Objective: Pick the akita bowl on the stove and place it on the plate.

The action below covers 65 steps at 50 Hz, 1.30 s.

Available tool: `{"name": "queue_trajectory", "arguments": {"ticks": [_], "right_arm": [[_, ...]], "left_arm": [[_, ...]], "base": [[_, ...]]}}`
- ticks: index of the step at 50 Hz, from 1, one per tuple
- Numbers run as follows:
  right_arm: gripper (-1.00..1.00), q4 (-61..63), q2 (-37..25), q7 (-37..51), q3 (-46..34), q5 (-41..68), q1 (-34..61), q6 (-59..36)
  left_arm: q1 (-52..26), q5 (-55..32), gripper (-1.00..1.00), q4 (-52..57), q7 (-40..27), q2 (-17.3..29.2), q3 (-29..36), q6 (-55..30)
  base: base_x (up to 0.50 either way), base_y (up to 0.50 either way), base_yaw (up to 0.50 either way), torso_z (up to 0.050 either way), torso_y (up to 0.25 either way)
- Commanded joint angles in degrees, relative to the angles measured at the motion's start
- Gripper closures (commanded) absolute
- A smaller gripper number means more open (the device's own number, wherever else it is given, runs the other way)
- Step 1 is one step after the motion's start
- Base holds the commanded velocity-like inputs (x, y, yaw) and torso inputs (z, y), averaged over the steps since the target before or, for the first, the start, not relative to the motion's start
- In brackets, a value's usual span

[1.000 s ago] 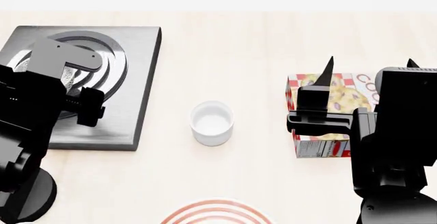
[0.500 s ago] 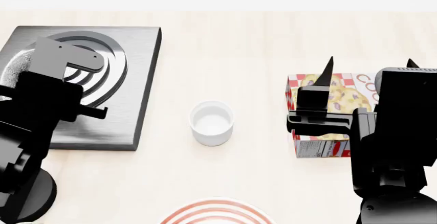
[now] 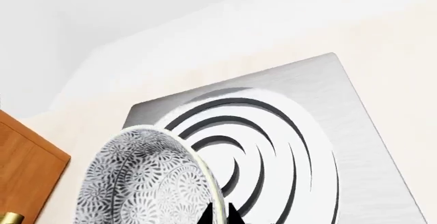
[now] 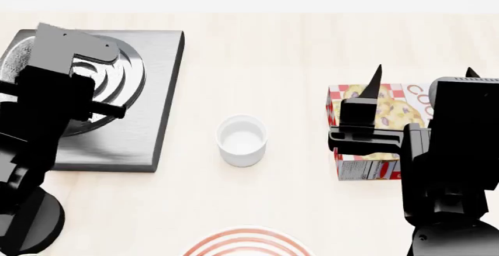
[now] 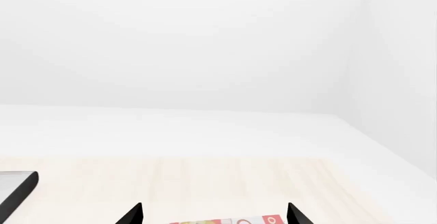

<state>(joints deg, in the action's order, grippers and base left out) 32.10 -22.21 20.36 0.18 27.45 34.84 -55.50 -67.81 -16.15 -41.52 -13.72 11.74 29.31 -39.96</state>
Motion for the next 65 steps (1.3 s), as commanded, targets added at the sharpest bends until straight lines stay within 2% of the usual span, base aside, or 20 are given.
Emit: {"name": "queue_trajectory", "arguments": {"ticks": [1, 8, 11, 13, 37, 48, 65], "right_arm": [[-1.0, -0.13, 0.5, -0.43, 0.59, -0.74, -0.07, -0.1], [-1.0, 0.3, 0.38, -0.23, 0.6, -0.49, -0.11, -0.42], [-1.0, 0.17, 0.36, -0.21, 0.55, -0.5, -0.06, -0.31], [-1.0, 0.21, 0.36, -0.18, 0.59, -0.45, -0.14, -0.25], [-1.0, 0.02, 0.11, 0.06, 0.48, -0.1, -0.28, 0.06], [-1.0, -0.05, 0.01, 0.25, 0.21, -0.04, -0.25, 0.14], [-1.0, -0.36, -0.21, 0.33, 0.05, 0.03, -0.47, 0.73]], "left_arm": [[-0.59, -0.57, 1.0, 14.94, 2.21, 1.41, 0.11, -3.33], [-0.29, -0.32, 1.0, 27.5, 6.2, 4.73, 5.31, -7.12], [0.29, 0.49, 1.0, 33.25, 9.11, 7.11, 9.47, -7.73], [0.58, -0.93, 1.0, 36.38, 9.79, 7.91, 8.6, -8.95], [0.31, -2.15, 1.0, 69.77, 21.73, 21.85, 19.4, -10.7], [-1.07, -2.06, 1.0, 77.54, 24.93, 25.98, 22.56, -12.2], [-4.1, 2.36, 1.0, 85.11, 31.97, 30.14, 33.12, -10.24]], "base": [[0.0, 0.0, 0.0, 0.0, 0.0], [0.0, 0.0, 0.0, 0.0, 0.0], [0.0, 0.0, 0.0, 0.0, 0.0], [0.0, 0.0, 0.0, 0.0, 0.0], [0.0, 0.0, 0.0, 0.0, 0.0], [0.0, 0.0, 0.0, 0.0, 0.0], [0.0, 0.0, 0.0, 0.0, 0.001]]}}
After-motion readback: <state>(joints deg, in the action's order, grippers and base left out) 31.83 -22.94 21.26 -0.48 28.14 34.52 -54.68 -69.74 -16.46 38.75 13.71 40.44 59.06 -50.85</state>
